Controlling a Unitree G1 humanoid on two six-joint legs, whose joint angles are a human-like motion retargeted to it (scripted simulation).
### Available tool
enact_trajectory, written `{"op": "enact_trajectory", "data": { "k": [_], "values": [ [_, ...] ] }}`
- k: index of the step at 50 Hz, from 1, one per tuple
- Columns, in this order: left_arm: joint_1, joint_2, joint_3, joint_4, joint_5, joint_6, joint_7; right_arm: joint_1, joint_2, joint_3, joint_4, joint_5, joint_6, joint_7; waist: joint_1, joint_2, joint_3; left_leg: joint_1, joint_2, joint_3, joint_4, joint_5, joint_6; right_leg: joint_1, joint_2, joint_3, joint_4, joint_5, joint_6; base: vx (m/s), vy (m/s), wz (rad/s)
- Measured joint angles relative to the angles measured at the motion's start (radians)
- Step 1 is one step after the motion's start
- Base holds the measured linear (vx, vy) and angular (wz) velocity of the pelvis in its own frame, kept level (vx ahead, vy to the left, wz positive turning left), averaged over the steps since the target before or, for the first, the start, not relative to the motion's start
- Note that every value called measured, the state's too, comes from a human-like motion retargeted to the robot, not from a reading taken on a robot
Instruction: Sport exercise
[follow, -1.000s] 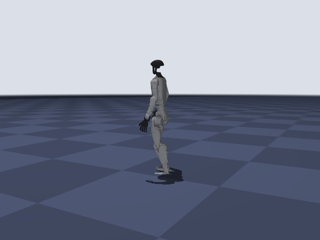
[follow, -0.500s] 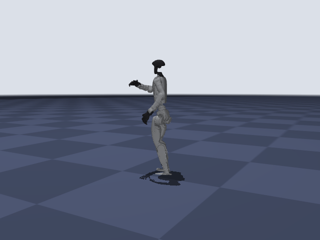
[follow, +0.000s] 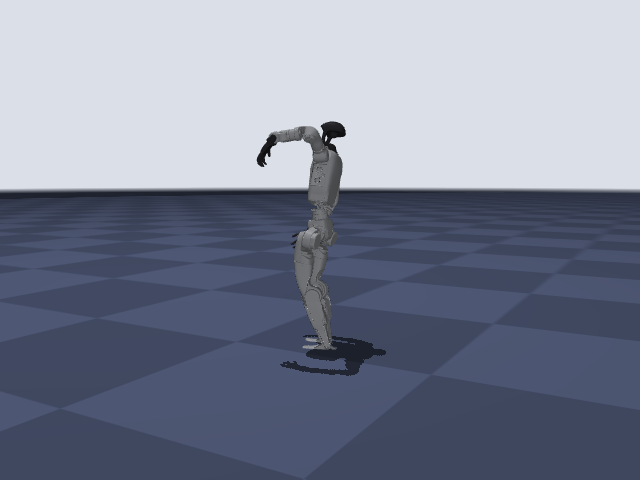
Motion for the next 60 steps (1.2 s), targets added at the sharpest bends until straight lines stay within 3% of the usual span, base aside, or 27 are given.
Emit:
{"op": "enact_trajectory", "data": {
  "k": [5,12,20,26,30,37,47,53,57,60],
  "values": [
    [-0.008,-0.126,0.002,-0.035,-0.017,-0.003,0.009,0.100,0.032,-0.124,0.027,0.046,0.001,-0.011,-0.069,0.001,0.018,0.025,0.000,0.015,-0.051,0.028,-0.015,0.001,0.014,0.038,-0.015,0.022,0.002,-0.01,-0.01,-0.33],
    [-0.014,-0.609,-0.017,0.066,0.257,-0.018,0.143,0.164,0.072,-0.187,-0.033,-0.025,0.015,-0.019,-0.183,-0.058,0.034,0.063,-0.020,0.036,-0.179,0.092,-0.021,-0.043,0.029,0.103,0.011,0.021,-0.012,0.04,-0.01,-0.33],
    [0.052,-1.300,-0.027,0.655,0.713,0.073,0.296,0.185,0.096,-0.130,-0.079,-0.207,0.061,0.052,-0.306,-0.140,0.053,0.102,-0.040,0.041,-0.300,0.160,0.000,-0.088,0.043,0.148,0.056,0.014,-0.039,0.04,0.01,-0.26],
    [0.048,-1.579,-0.040,1.093,0.882,0.109,0.357,0.206,0.104,-0.088,-0.089,-0.293,0.074,0.116,-0.331,-0.192,0.065,0.120,-0.049,0.043,-0.311,0.168,0.004,-0.096,0.039,0.147,0.098,-0.001,-0.048,0.01,0.00,-0.06],
    [0.077,-1.641,-0.062,1.191,0.949,0.096,0.365,0.218,0.100,-0.064,-0.100,-0.351,0.071,0.123,-0.324,-0.218,0.077,0.118,-0.053,0.038,-0.292,0.158,0.004,-0.099,0.028,0.135,0.122,-0.013,-0.047,0.00,0.00,0.00],
    [0.154,-1.621,-0.164,1.178,1.050,0.061,0.363,0.146,0.046,0.036,-0.156,-0.458,0.045,0.084,-0.285,-0.246,0.088,0.093,-0.059,0.025,-0.252,0.138,0.008,-0.112,0.005,0.105,0.148,-0.028,-0.043,0.00,0.00,0.00],
    [0.227,-1.518,-0.337,1.109,1.129,0.025,0.394,-0.304,0.010,0.402,-0.348,-0.426,-0.011,0.105,-0.144,-0.314,0.074,0.087,-0.075,0.017,-0.218,0.131,0.039,-0.128,-0.066,0.030,0.217,-0.035,-0.060,0.01,-0.04,-0.60],
    [0.261,-1.500,-0.354,0.980,1.117,0.012,0.412,-0.705,0.041,0.707,-0.629,-0.076,0.004,0.317,-0.027,-0.396,0.075,0.086,-0.089,-0.092,-0.170,0.131,0.024,-0.105,-0.055,0.069,0.214,-0.009,-0.056,0.10,-0.13,-2.58],
    [0.287,-1.522,-0.311,0.900,1.062,0.009,0.468,-0.972,0.032,0.883,-0.886,0.280,0.056,0.431,0.020,-0.448,0.079,0.077,-0.106,-0.247,-0.124,0.146,-0.011,-0.080,-0.019,0.143,0.189,0.063,-0.015,0.18,-0.14,-5.95],
    [0.284,-1.536,-0.261,0.874,0.996,0.007,0.533,-1.187,0.020,0.963,-1.034,0.490,0.065,0.443,0.017,-0.475,0.089,0.102,-0.111,-0.250,-0.108,0.158,-0.017,-0.058,0.004,0.193,0.165,0.124,0.028,0.24,-0.04,-8.13]
  ]
}}
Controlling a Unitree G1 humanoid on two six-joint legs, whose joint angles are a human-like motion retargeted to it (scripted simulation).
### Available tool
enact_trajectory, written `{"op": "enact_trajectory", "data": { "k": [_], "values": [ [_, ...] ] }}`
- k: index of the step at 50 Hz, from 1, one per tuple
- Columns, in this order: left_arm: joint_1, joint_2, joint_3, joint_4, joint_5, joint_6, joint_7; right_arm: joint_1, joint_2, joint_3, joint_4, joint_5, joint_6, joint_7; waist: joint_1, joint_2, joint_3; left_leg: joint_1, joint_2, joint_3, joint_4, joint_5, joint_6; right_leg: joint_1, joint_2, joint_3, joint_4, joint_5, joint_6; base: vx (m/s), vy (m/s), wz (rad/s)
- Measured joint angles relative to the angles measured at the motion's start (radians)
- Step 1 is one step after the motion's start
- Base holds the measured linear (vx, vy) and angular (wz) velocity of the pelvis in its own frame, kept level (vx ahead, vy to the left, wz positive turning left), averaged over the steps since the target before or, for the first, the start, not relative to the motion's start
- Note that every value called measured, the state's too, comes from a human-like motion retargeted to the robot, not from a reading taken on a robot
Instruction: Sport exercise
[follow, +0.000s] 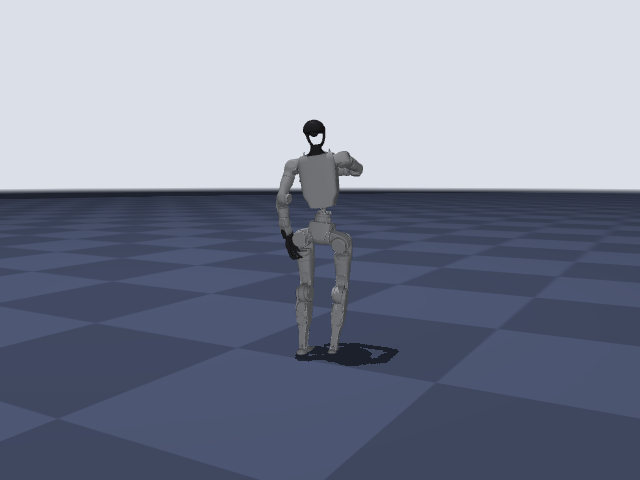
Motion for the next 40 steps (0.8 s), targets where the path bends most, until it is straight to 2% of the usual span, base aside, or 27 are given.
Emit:
{"op": "enact_trajectory", "data": {
  "k": [5,10,13,15,20,25,30,35,40],
  "values": [
    [-0.069,0.002,0.064,-0.051,-0.130,-0.026,0.150,-0.248,-0.016,-0.014,-0.067,0.128,-0.077,-0.104,-0.037,0.025,0.051,0.051,0.007,0.054,0.026,0.005,-0.009,0.030,0.003,0.009,0.003,0.044,0.017,0.20,0.08,-7.26],
    [-0.199,0.024,0.094,-0.194,-0.229,-0.092,0.281,-0.244,-0.023,-0.206,0.001,0.094,-0.210,-0.327,-0.104,0.117,0.136,0.069,0.029,0.172,0.076,-0.062,-0.002,0.034,0.005,-0.005,0.003,0.023,0.017,0.09,0.14,-4.07],
    [-0.254,0.031,0.099,-0.290,-0.262,-0.124,0.269,-0.075,-0.021,-0.365,0.029,0.061,-0.276,-0.418,-0.154,0.178,0.193,0.074,0.054,0.249,0.095,-0.082,0.010,0.041,-0.001,-0.039,-0.007,0.026,0.010,0.02,0.12,-2.44],
    [-0.271,0.071,0.085,-0.350,-0.300,-0.134,0.208,0.122,-0.026,-0.506,-0.001,0.042,-0.301,-0.453,-0.166,0.219,0.217,0.099,0.086,0.286,0.064,-0.070,0.015,0.088,0.011,-0.070,-0.088,0.066,-0.001,0.00,0.09,-1.85],
    [-0.263,0.056,0.052,-0.425,-0.331,-0.146,0.066,0.497,-0.013,-0.704,-0.022,0.095,-0.344,-0.471,-0.252,0.278,0.283,0.125,0.093,0.334,0.036,-0.028,0.028,0.104,-0.003,-0.065,-0.067,0.070,-0.002,-0.06,0.03,-1.02],
    [-0.254,0.095,0.015,-0.474,-0.339,-0.133,-0.068,0.766,-0.034,-0.868,-0.074,0.136,-0.361,-0.465,-0.265,0.289,0.319,0.156,0.090,0.334,-0.001,0.005,0.039,0.142,-0.014,-0.068,-0.081,0.067,-0.004,-0.06,-0.03,-0.39],
    [-0.260,0.144,-0.023,-0.522,-0.311,-0.133,-0.153,0.867,-0.067,-0.957,-0.095,0.113,-0.354,-0.451,-0.222,0.277,0.332,0.165,0.094,0.321,-0.003,0.003,0.038,0.176,-0.029,-0.106,-0.105,0.056,-0.002,-0.03,-0.04,0.00],
    [-0.293,0.146,-0.053,-0.590,-0.280,-0.153,-0.148,0.860,-0.086,-0.993,-0.097,0.041,-0.367,-0.474,-0.175,0.260,0.316,0.152,0.104,0.300,0.005,-0.004,0.028,0.202,-0.039,-0.156,-0.153,0.058,-0.002,-0.02,-0.06,0.18],
    [-0.394,0.131,-0.071,-0.711,-0.234,-0.187,-0.116,0.838,-0.093,-0.963,-0.099,-0.028,-0.370,-0.478,-0.143,0.247,0.287,0.132,0.115,0.270,0.018,-0.009,0.014,0.226,-0.042,-0.202,-0.208,0.070,-0.006,-0.01,-0.05,0.26]
  ]
}}
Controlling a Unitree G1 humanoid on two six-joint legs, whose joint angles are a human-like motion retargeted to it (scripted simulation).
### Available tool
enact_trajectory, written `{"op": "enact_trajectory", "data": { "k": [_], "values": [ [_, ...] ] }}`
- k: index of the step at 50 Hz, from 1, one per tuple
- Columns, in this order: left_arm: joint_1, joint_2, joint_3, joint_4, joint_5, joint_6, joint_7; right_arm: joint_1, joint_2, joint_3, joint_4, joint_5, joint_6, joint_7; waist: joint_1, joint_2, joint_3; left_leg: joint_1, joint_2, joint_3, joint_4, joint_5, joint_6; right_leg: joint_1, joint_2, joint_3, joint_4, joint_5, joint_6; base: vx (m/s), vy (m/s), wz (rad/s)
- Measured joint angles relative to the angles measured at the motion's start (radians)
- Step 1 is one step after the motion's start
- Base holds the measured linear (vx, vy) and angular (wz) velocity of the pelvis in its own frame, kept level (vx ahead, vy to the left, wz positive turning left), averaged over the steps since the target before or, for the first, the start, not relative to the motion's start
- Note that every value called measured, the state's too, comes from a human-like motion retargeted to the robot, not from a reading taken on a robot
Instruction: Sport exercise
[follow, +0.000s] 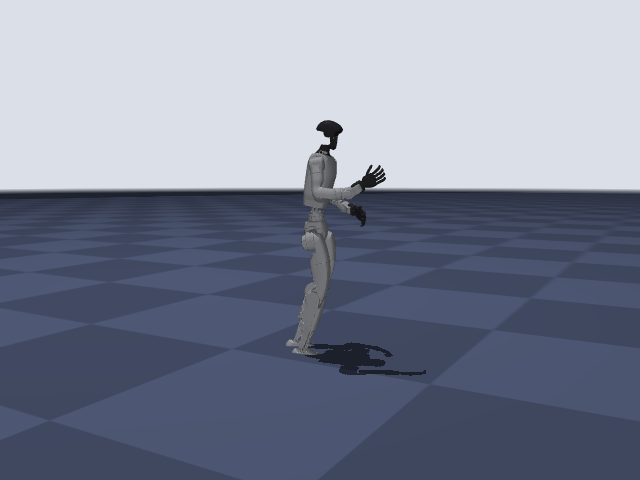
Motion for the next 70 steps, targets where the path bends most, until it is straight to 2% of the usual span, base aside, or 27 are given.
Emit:
{"op": "enact_trajectory", "data": {
  "k": [5,12,17,22,33,43,50,60,70],
  "values": [
    [-0.202,0.006,-0.026,-0.205,0.051,-0.054,0.014,0.033,0.000,0.093,-0.024,-0.006,0.020,0.097,0.015,-0.006,-0.028,-0.019,0.017,-0.041,0.035,-0.016,-0.018,0.037,0.006,-0.040,-0.056,0.016,-0.006,-0.01,-0.04,0.33],
    [-0.731,0.010,-0.082,-0.434,0.228,-0.107,0.030,0.101,0.000,0.240,-0.108,0.084,0.090,0.350,0.001,0.014,-0.060,-0.035,0.048,-0.093,0.121,-0.048,-0.043,0.105,0.020,-0.101,-0.111,0.039,-0.014,-0.03,-0.03,0.35],
    [-1.063,0.002,-0.130,-0.430,0.346,-0.101,0.050,0.085,-0.022,0.279,-0.209,0.146,0.120,0.476,-0.021,0.031,-0.059,-0.047,0.072,-0.110,0.194,-0.079,-0.045,0.147,0.037,-0.122,-0.143,0.054,-0.016,-0.01,-0.01,0.08],
    [-1.203,-0.001,-0.156,-0.353,0.376,-0.084,0.055,0.022,-0.040,0.252,-0.294,0.161,0.128,0.510,-0.036,0.038,-0.046,-0.053,0.089,-0.109,0.241,-0.103,-0.047,0.171,0.052,-0.117,-0.168,0.062,-0.016,0.00,0.00,0.00],
    [-1.295,0.002,-0.111,-0.326,0.367,-0.046,0.066,-0.022,-0.020,0.171,-0.287,0.101,0.167,0.522,-0.058,0.038,-0.029,-0.055,0.095,-0.093,0.264,-0.113,-0.054,0.165,0.052,-0.097,-0.145,0.045,-0.012,0.00,0.00,0.00],
    [-1.366,-0.067,0.020,-0.394,0.378,-0.036,0.135,0.178,0.057,0.090,-0.177,0.055,0.215,0.543,-0.068,0.037,-0.036,-0.048,0.078,-0.097,0.236,-0.093,-0.067,0.158,0.032,-0.119,-0.132,0.028,-0.006,0.00,0.00,0.00],
    [-1.356,-0.105,0.080,-0.484,0.361,-0.006,0.076,0.238,0.124,0.021,-0.113,-0.053,0.257,0.535,-0.033,0.041,-0.044,-0.031,0.067,-0.094,0.216,-0.077,-0.069,0.169,0.016,-0.146,-0.127,0.017,-0.003,0.00,0.00,0.00],
    [-1.282,-0.056,0.075,-0.507,0.392,0.058,0.016,-0.072,0.059,-0.042,-0.266,-0.266,0.233,0.441,-0.005,0.026,-0.057,-0.052,0.084,-0.072,0.248,-0.090,-0.060,0.164,0.020,-0.156,-0.130,0.019,0.006,0.00,0.00,0.00],
    [-1.138,-0.093,0.118,-0.519,0.498,0.095,0.017,-0.277,-0.003,-0.041,-0.298,-0.499,0.268,0.386,0.015,0.025,-0.043,-0.103,0.116,-0.080,0.333,-0.115,-0.068,0.147,0.036,-0.180,-0.110,0.000,-0.009,0.00,0.00,0.00]
  ]
}}
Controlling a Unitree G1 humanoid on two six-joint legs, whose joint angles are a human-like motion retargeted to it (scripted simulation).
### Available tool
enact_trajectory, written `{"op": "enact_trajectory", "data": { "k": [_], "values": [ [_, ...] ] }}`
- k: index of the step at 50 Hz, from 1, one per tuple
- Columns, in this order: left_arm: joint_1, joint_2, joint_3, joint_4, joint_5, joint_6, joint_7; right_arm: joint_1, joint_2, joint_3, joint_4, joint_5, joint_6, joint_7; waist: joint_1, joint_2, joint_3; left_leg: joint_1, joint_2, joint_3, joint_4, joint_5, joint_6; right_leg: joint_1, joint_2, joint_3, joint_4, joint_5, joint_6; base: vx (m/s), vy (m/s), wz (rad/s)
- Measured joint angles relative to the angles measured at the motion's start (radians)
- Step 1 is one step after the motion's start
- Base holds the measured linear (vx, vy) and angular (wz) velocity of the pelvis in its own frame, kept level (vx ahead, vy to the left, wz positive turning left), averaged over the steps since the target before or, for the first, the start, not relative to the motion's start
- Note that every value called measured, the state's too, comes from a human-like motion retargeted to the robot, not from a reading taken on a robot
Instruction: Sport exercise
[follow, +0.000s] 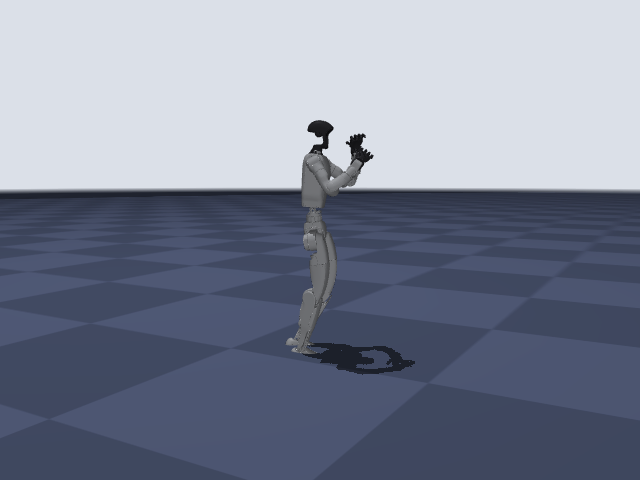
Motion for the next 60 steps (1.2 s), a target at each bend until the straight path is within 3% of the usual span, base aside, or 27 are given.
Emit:
{"op": "enact_trajectory", "data": {
  "k": [8,15,23,30,34,39,47,55,60],
  "values": [
    [-0.008,0.015,-0.010,-0.012,0.020,0.037,0.074,-0.143,-0.069,0.051,0.073,-0.065,-0.001,-0.075,-0.018,0.015,0.021,-0.064,0.049,0.006,0.083,-0.024,-0.006,-0.032,0.035,0.004,0.003,0.010,0.000,0.00,0.00,0.00],
    [-0.074,-0.011,0.073,-0.104,0.002,0.036,0.173,0.179,-0.063,0.096,0.082,-0.026,0.020,0.071,-0.018,0.023,0.057,-0.121,0.094,0.007,0.155,-0.058,-0.025,-0.044,0.061,-0.004,-0.022,0.023,0.008,0.00,0.00,0.00],
    [-0.208,0.036,0.227,-0.182,-0.003,0.087,0.346,0.363,-0.059,0.086,0.113,-0.052,0.063,0.117,-0.002,0.035,0.043,-0.160,0.145,0.063,0.173,-0.140,0.037,-0.058,0.046,0.004,-0.034,0.025,0.015,0.01,0.02,-0.04],
    [-0.378,0.178,0.225,-0.057,-0.053,0.171,0.477,0.220,-0.092,0.049,0.114,-0.147,0.051,-0.024,0.010,0.046,0.001,-0.152,0.120,0.099,0.136,-0.137,0.075,-0.072,0.026,0.053,-0.047,0.031,0.024,0.02,0.09,-0.16],
    [-0.425,0.204,0.208,0.011,-0.108,0.170,0.535,0.135,-0.083,0.030,0.143,-0.196,0.029,-0.158,0.013,0.042,0.003,-0.147,0.101,0.116,0.113,-0.132,0.089,-0.083,0.010,0.073,-0.045,0.034,0.030,-0.01,0.09,-0.10],
    [-0.327,0.151,0.230,0.027,-0.161,0.142,0.504,0.089,-0.036,0.028,0.101,-0.239,0.004,-0.218,0.016,0.021,0.034,-0.139,0.076,0.129,0.101,-0.118,0.095,-0.095,-0.017,0.073,-0.020,0.025,0.027,-0.01,0.05,-0.04],
    [-0.151,-0.009,0.182,-0.064,-0.126,0.147,0.279,0.001,0.031,0.118,-0.118,-0.287,-0.005,-0.119,-0.018,0.010,0.045,-0.135,0.047,0.157,0.101,-0.106,0.111,-0.152,-0.055,0.104,0.084,-0.022,0.013,0.00,0.02,-0.17],
    [-0.395,0.153,0.121,0.063,-0.004,0.228,0.389,0.052,-0.006,0.108,-0.190,-0.231,-0.026,-0.161,-0.191,-0.021,0.012,-0.164,0.069,0.259,0.079,-0.102,0.125,-0.244,-0.026,0.218,0.090,0.021,0.033,-0.02,0.03,-0.62],
    [-0.450,0.246,0.089,0.194,-0.055,0.217,0.464,0.156,-0.012,0.016,-0.164,-0.227,-0.025,-0.223,-0.295,-0.057,0.005,-0.186,0.092,0.324,0.069,-0.100,0.128,-0.290,0.001,0.269,0.060,0.071,0.039,-0.05,0.02,-0.67]
  ]
}}
